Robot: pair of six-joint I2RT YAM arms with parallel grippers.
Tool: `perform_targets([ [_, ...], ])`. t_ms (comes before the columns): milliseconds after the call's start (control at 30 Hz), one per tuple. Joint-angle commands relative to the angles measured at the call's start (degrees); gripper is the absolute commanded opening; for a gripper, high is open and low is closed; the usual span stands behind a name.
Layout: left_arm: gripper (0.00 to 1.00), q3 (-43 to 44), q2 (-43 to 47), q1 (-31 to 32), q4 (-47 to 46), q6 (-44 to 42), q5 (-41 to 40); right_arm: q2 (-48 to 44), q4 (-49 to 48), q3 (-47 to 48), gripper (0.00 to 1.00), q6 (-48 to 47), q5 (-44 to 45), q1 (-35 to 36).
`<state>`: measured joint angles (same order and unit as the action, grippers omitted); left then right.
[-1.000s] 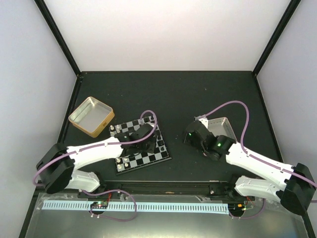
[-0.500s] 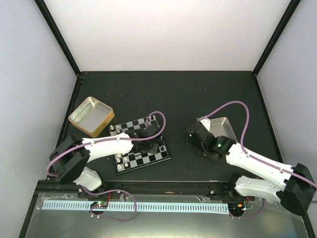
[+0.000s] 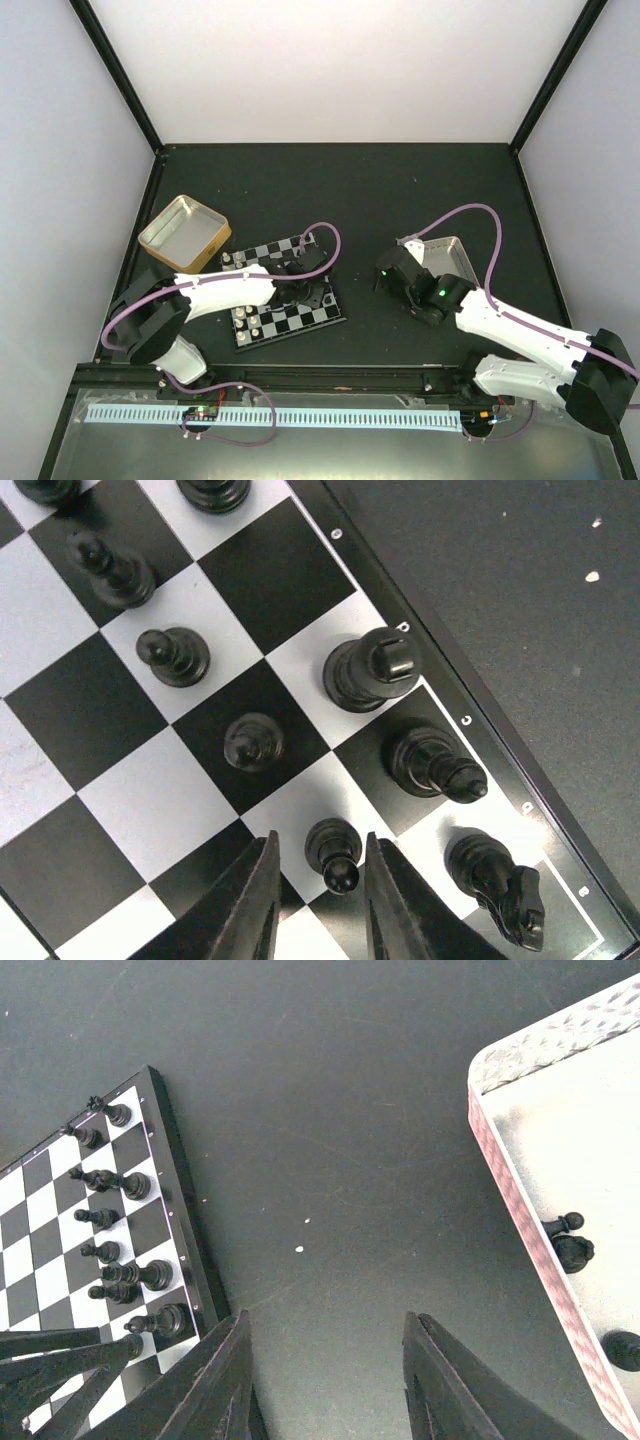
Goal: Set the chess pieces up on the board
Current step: Place the chess piece on the chessboard, then pick up the chess piece from the storage box.
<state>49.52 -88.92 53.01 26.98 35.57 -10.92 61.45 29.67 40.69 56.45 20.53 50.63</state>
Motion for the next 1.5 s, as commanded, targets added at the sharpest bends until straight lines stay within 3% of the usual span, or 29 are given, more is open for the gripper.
perform_targets([
  [0,0.29,1.5,0.5,0.3,2.2,-0.2,-1.0,-1.0,0.6,-0.3,0.43,0.0,2.1,-0.3],
  [267,0.37,1.7,5.0,0.3,2.8,0.3,-0.7,-3.2,1.5,-0.3,0.44,-0.4,3.0,-0.5],
  [467,0.4,-0.2,13.0,0.2,2.8,1.1,-3.4,-4.8,4.9,-0.5,0.54,-3.8,3.1,-3.3],
  [600,0.44,-3.0,21.5,0.0,0.4,0.3,-5.8,-4.4,6.0,-1.1,0.64,-5.9,0.0,-9.4],
  [800,0.58,-7.6,33.8,-0.8,-6.2,-3.7,-8.7,0.4,-1.2,-3.0,0.72,-8.8,-14.3,-26.0],
  [900,0.64,-10.1,39.2,-1.2,-9.9,-5.2,-9.2,6.6,-0.5,-0.4,0.68,-11.3,-17.5,-29.2],
  [1000,0.65,-11.2,41.8,-1.6,-11.0,-5.6,-8.9,10.8,0.1,0.5,0.52,-13.5,-20.3,-30.8],
  [1200,0.66,-11.4,41.7,-2.2,-11.0,-5.1,-7.3,14.7,-2.7,-1.8,0.31,-15.0,-25.7,-33.6],
  [1467,0.65,-10.8,39.0,-2.5,-11.7,-4.1,-6.1,17.4,-5.8,-3.1,0.28,-15.4,-33.9,-34.9],
])
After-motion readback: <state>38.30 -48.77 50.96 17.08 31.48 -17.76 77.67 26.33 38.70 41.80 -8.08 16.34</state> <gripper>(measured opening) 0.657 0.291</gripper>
